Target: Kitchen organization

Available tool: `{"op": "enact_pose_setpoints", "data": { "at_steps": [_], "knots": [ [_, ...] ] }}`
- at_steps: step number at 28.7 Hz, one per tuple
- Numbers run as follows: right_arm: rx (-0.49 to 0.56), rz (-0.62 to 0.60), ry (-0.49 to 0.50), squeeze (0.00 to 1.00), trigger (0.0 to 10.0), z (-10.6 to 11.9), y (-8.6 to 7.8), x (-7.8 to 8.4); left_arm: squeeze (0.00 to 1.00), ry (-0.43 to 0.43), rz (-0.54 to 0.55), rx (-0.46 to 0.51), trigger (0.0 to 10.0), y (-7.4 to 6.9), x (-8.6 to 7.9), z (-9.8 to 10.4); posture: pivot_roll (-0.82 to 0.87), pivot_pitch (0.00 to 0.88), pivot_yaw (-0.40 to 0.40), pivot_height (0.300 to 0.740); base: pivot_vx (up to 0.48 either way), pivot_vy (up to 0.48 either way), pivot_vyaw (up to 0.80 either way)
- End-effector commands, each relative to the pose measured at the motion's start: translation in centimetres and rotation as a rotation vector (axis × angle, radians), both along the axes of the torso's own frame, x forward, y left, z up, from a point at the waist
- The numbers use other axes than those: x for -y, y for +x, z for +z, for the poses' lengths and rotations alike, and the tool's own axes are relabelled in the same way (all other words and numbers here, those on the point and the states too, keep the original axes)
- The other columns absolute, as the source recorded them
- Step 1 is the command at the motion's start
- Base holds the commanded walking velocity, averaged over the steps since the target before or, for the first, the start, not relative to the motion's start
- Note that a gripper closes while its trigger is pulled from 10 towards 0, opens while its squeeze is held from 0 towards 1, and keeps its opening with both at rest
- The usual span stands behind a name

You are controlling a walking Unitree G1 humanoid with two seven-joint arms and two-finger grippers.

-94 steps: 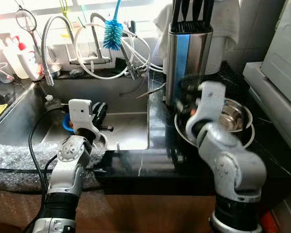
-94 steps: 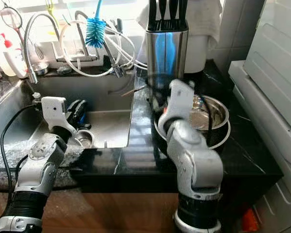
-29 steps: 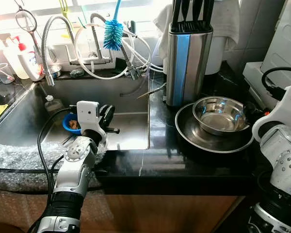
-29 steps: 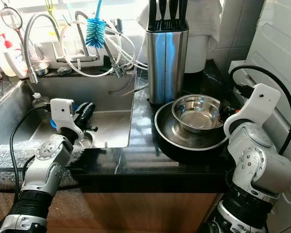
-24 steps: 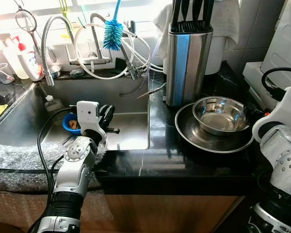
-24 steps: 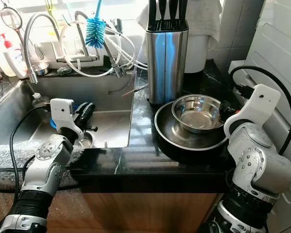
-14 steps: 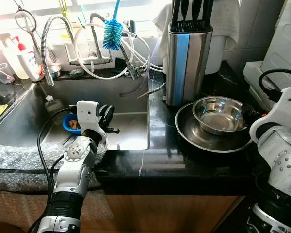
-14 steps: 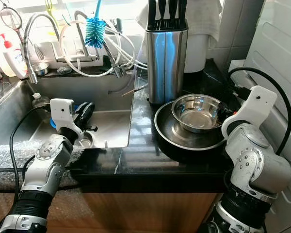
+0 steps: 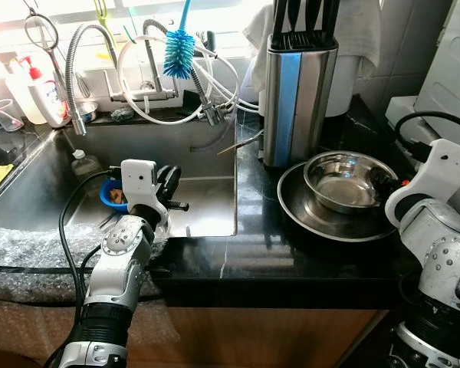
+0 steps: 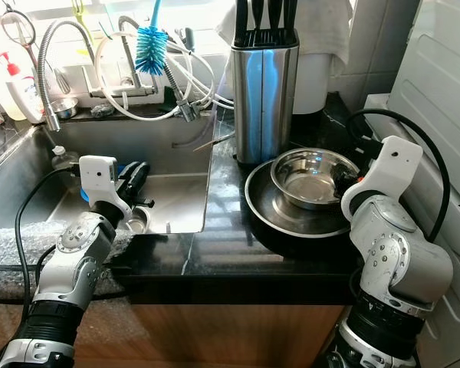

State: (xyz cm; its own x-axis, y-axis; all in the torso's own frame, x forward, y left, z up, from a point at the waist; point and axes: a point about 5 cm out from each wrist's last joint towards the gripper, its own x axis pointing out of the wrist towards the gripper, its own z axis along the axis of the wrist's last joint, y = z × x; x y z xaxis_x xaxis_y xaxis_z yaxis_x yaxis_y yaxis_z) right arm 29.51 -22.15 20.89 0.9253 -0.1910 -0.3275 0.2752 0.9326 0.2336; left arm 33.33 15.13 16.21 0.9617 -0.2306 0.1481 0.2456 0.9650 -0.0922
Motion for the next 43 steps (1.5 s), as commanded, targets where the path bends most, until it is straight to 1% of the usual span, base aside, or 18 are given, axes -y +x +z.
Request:
{"op": "enact_pose_setpoints", "data": {
  "at_steps": [1, 12, 20, 21, 22, 23, 24, 25, 33, 35, 36, 37, 38, 43],
  "knots": [
    [-0.012, 0.017, 0.000, 0.00, 10.0, -0.12, 0.15, -0.34, 0.00, 0.022, 0.001, 0.012, 10.0, 0.11, -0.15, 0.48, -0.11, 0.000, 0.091, 0.740, 0.000, 0.000, 0.00],
    [-0.004, -0.064, 0.017, 0.00, 10.0, -0.04, 0.09, 0.43, 0.00, 0.020, -0.002, 0.017, 10.0, 0.27, -0.06, 0.69, -0.11, 0.000, 0.096, 0.740, 0.000, 0.000, 0.00],
    [-0.022, -0.063, 0.036, 0.00, 10.0, -0.34, 0.24, 0.33, 0.00, 0.022, 0.002, 0.014, 10.0, 0.27, -0.15, 0.59, -0.11, 0.000, 0.092, 0.740, 0.000, 0.000, 0.00],
    [-0.020, -0.056, 0.040, 0.00, 7.1, -0.33, 0.29, 0.18, 0.00, 0.021, 0.002, 0.015, 10.0, 0.27, -0.15, 0.58, -0.11, 0.000, 0.092, 0.740, 0.000, 0.000, 0.00],
    [-0.020, -0.056, 0.040, 0.00, 7.1, -0.33, 0.29, 0.18, 0.00, 0.021, 0.002, 0.015, 10.0, 0.27, -0.15, 0.58, -0.11, 0.000, 0.092, 0.740, 0.000, 0.000, 0.00],
    [-0.017, -0.054, 0.039, 0.00, 2.7, -0.22, 0.34, 0.11, 0.00, 0.022, 0.001, 0.016, 10.0, 0.27, -0.12, 0.62, -0.11, 0.000, 0.092, 0.740, 0.000, 0.000, 0.00],
    [-0.017, -0.054, 0.039, 0.00, 2.7, -0.22, 0.34, 0.11, 0.00, 0.022, 0.001, 0.016, 10.0, 0.27, -0.12, 0.62, -0.11, 0.000, 0.092, 0.740, 0.000, 0.000, 0.00],
    [-0.014, -0.052, 0.039, 0.00, 0.0, -0.15, 0.39, 0.08, 0.00, 0.022, -0.001, 0.016, 10.0, 0.28, -0.07, 0.62, -0.11, 0.000, 0.092, 0.740, 0.000, 0.000, 0.00],
    [-0.007, -0.046, 0.037, 0.00, 0.0, 0.02, 0.45, 0.01, 0.00, 0.022, -0.006, 0.016, 10.0, 0.36, 0.01, 0.62, -0.11, 0.000, 0.092, 0.740, 0.000, 0.000, 0.00],
    [-0.001, -0.040, 0.013, 0.00, 8.8, 0.29, 0.40, 0.08, 0.00, 0.019, -0.012, 0.019, 10.0, 0.47, 0.25, 0.70, -0.12, 0.000, 0.093, 0.740, 0.000, 0.000, 0.00],
    [0.002, -0.040, 0.003, 0.00, 9.8, 0.39, 0.40, 0.13, 0.00, 0.018, -0.015, 0.020, 10.0, 0.49, 0.35, 0.72, -0.12, 0.000, 0.093, 0.740, 0.000, 0.000, 0.00],
    [0.002, -0.040, 0.003, 0.00, 9.8, 0.39, 0.40, 0.13, 0.00, 0.018, -0.015, 0.020, 10.0, 0.49, 0.35, 0.72, -0.12, 0.000, 0.093, 0.740, 0.000, 0.000, 0.00],
    [0.002, -0.041, -0.003, 0.00, 10.0, 0.44, 0.39, 0.16, 0.00, 0.016, -0.016, 0.019, 10.0, 0.48, 0.39, 0.70, -0.12, 0.000, 0.093, 0.740, 0.000, 0.000, 0.00],
    [0.001, -0.043, -0.009, 0.00, 10.0, 0.51, 0.35, 0.19, 0.00, 0.009, -0.017, 0.010, 10.0, 0.36, 0.45, 0.47, -0.12, 0.000, 0.092, 0.740, 0.000, 0.000, 0.00]
  ]
}}
